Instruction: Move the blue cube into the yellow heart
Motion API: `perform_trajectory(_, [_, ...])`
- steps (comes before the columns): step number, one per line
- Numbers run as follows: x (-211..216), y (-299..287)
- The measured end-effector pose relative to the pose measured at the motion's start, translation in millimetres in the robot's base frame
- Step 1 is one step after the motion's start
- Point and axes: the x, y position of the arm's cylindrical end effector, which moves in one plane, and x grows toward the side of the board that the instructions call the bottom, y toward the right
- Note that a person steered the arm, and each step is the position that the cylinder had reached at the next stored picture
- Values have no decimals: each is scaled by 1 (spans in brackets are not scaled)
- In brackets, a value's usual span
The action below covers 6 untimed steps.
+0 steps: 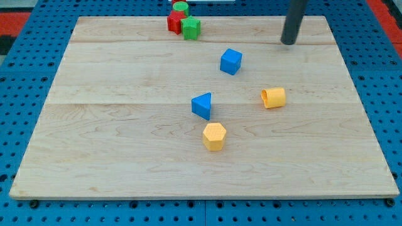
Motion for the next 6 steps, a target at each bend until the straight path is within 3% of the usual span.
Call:
perform_trajectory(1, [-1, 17])
perform_trajectory(2, [-9, -41])
perform_trajectory(3, [5, -136])
perform_trajectory(4, [49, -160])
perform_trajectory(5, [64, -128])
perform_trajectory(6, [46, -130])
